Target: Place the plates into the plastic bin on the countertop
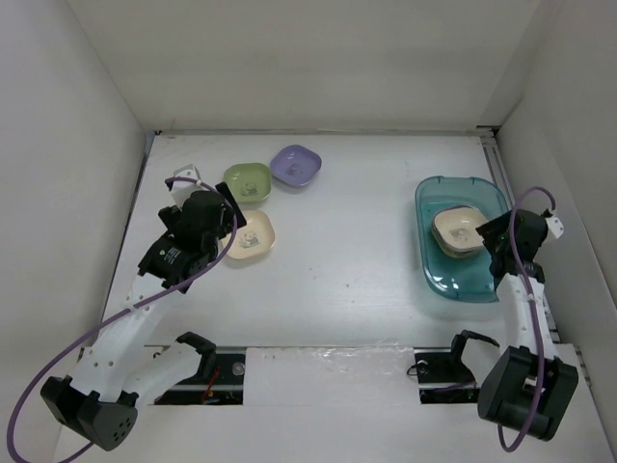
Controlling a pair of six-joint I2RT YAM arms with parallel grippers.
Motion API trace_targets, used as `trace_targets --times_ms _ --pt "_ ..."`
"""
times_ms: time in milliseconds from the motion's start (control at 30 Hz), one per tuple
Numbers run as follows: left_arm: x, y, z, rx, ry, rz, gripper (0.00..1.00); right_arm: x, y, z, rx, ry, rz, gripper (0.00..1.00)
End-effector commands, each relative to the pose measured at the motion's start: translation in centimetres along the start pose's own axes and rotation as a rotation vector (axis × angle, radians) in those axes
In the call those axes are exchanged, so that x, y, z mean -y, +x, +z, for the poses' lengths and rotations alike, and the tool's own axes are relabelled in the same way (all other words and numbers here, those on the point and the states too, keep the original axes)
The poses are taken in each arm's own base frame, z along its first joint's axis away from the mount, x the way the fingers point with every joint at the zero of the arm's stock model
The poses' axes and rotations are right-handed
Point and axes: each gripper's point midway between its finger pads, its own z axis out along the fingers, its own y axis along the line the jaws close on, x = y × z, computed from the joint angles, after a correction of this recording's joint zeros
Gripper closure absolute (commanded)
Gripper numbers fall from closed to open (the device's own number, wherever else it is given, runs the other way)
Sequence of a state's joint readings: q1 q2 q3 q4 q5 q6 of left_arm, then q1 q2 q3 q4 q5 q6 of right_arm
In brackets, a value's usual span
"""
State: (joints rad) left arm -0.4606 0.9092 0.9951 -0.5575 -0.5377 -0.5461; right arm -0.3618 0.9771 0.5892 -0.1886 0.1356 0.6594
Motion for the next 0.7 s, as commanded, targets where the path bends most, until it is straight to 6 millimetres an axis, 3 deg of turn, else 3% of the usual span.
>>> trace_targets --times_ms 0,33,67,167,200,267,300,333,367,400,433,467,500,533,567,600,633,667 --pt "0.2 -0.8 -0.2 0.03 0.016 -0.013 0.0 -3.5 -2.2 -1.3 0.09 -0.147 0.017 0.37" --pt "0.2 -0.8 -0.2 0.03 0.016 -0.013 0.0 -4.3 -3.0 -2.6 0.126 -0.188 -0.007 0.25" --pt "0.2 -0.8 -0.2 0.03 0.016 -0.013 0.0 -5.6 -2.6 -3.5 0.125 -0.243 -0.034 0.0" --pt "0.2 -0.8 -0.2 0.03 0.016 -0.013 0.0 -9.4 -3.6 -7.4 0.21 -0.422 -0.112 0.0" --pt "0.0 -0.9 -0.2 0.035 0.009 -0.013 0.0 -12.1 -2.3 -9.3 0.193 -0.53 -0.156 0.0" --pt "-0.4 -0.6 0.1 0.033 -0.024 -0.023 0.0 -15.6 -0.5 -11.3 0.181 -0.671 -0.264 0.0" --pt "-0.8 -0.7 0.5 0.034 -0.063 -0.024 0.0 -17.1 0.8 -11.8 0.159 -0.71 -0.315 0.0" --pt "-1.1 -0.2 0.6 0.015 -0.09 -0.014 0.0 -20.5 3.2 -14.8 0.114 -0.835 -0.386 0.0" --pt "-1.0 0.1 1.0 0.003 -0.099 -0.014 0.0 -21.7 6.5 -13.6 0.05 -0.825 -0.511 0.0" --pt "-1.0 0.6 1.5 -0.022 -0.118 0.008 0.0 -23.1 8.1 -14.1 0.03 -0.846 -0.565 0.0" --pt "-0.6 0.7 1.7 -0.032 -0.113 -0.001 0.0 -25.7 9.6 -16.3 0.013 -0.918 -0.605 0.0" --pt "-0.7 1.1 1.9 -0.048 -0.125 0.013 0.0 -26.5 11.0 -16.1 -0.018 -0.917 -0.646 0.0" --pt "-0.5 1.4 2.1 -0.059 -0.122 0.009 0.0 -27.0 14.3 -14.5 -0.094 -0.906 -0.722 0.0" --pt "-0.6 1.9 2.3 -0.074 -0.135 0.006 0.0 -28.0 16.2 -15.0 -0.151 -0.964 -0.762 0.0" --pt "-1.0 2.3 2.1 -0.092 -0.152 -0.006 0.0 -30.6 16.1 -16.1 -0.148 -1.021 -0.761 0.0" --pt "-0.9 2.3 2.1 -0.09 -0.153 -0.031 0.0 -30.8 18.7 -14.2 -0.207 -0.999 -0.816 0.0" --pt "-0.5 3.2 2.2 -0.13 -0.127 -0.054 0.0 -31.8 19.3 -14.1 -0.218 -1.024 -0.837 0.0" --pt "-0.7 4.5 2.4 -0.161 -0.134 -0.078 0.0 -34.0 19.7 -15.8 -0.233 -1.117 -0.845 0.0"
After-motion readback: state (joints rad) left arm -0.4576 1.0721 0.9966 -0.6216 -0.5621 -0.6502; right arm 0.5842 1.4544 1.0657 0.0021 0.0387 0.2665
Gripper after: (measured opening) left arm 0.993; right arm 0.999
